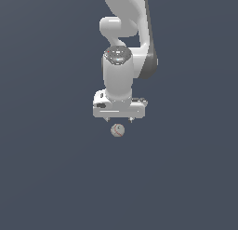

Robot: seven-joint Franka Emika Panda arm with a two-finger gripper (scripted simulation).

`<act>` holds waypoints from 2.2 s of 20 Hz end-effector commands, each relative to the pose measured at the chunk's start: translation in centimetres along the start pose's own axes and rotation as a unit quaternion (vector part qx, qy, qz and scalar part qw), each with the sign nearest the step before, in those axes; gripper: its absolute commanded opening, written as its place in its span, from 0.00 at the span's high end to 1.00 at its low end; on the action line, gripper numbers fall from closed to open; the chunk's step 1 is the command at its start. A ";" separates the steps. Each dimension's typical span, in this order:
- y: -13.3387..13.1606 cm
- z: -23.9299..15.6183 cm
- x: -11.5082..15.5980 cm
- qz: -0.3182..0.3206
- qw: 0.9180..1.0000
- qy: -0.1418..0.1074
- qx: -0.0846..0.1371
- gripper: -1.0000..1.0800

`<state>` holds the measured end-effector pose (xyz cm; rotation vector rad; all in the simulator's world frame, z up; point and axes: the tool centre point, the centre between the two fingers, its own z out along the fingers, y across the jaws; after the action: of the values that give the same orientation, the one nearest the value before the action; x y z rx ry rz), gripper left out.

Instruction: Pick up the object and move it to a goal position.

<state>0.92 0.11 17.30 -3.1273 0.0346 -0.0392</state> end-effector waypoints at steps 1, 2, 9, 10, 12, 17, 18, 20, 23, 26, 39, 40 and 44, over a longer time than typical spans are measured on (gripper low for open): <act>0.0 0.1 0.0 0.005 1.000 0.000 0.000 0.04; 0.0 0.2 -0.1 0.009 1.000 0.000 0.000 0.04; 0.1 1.3 -0.4 0.056 0.998 -0.002 0.000 0.04; 0.1 1.5 -0.4 0.065 0.998 -0.003 0.000 0.04; 0.1 1.9 -0.6 0.086 0.996 -0.004 0.000 0.04; 0.2 3.3 -1.1 0.150 0.989 -0.006 -0.001 0.04; 0.3 3.6 -1.2 0.164 0.986 -0.006 -0.002 0.04; 0.3 4.2 -1.4 0.192 0.981 -0.007 -0.003 0.04; 0.5 5.1 -1.7 0.233 0.972 -0.008 -0.004 0.04; 0.6 5.8 -2.0 0.268 0.963 -0.009 -0.006 0.04; 0.9 7.4 -2.7 0.345 0.938 -0.009 -0.011 0.04; 0.9 7.4 -2.8 0.347 0.938 -0.009 -0.011 0.04; 0.9 7.6 -2.8 0.345 0.939 -0.009 -0.011 0.04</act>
<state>-1.65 -0.61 9.76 -2.9368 1.1152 0.0000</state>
